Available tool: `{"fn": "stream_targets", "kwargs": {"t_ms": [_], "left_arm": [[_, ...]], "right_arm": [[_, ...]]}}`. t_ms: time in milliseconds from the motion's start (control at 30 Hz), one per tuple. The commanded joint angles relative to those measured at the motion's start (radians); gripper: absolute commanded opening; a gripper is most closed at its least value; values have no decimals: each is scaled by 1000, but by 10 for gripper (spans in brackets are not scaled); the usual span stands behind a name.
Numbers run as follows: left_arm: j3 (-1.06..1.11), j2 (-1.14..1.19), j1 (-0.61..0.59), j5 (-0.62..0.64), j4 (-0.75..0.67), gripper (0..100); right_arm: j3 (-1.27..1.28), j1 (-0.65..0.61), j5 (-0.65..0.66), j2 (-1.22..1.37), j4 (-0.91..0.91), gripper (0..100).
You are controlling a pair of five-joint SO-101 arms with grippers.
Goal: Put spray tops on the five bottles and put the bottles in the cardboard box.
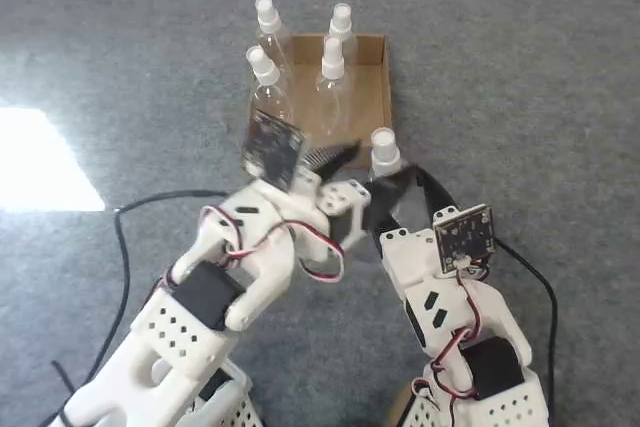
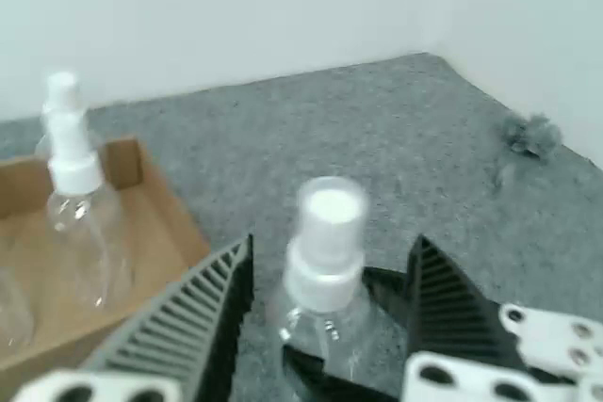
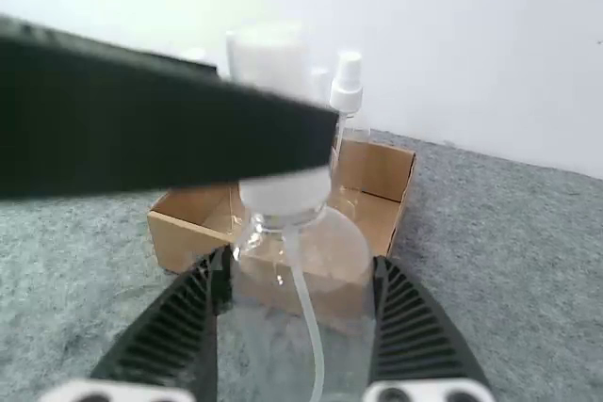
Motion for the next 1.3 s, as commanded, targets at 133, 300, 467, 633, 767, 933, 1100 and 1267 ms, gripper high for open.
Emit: {"fn": "stream_targets", "kwargs": {"t_ms": [133,300,467,633,767,933,1100,1267], "left_arm": [[-142,-25,-21,8,84,244],[-213,-107,-121,9,239,243],[-145,-334,-259,6,330,243],[71,-546,-336,6,302,243],[194,-686,-379,6,310,243],[354,-829,-385,6,307,243],[410,-848,-382,6,305,242],[435,-848,-341,11,304,242]], "right_arm": [[-15,8,17,-19,-15,7],[-20,8,15,-19,-24,7],[-20,8,14,-19,-114,7],[-23,4,12,-18,-193,7],[-43,1,12,-10,-199,7],[-146,1,12,-7,-191,6],[-204,-4,11,2,-202,6],[-318,-111,9,125,-202,6]]}}
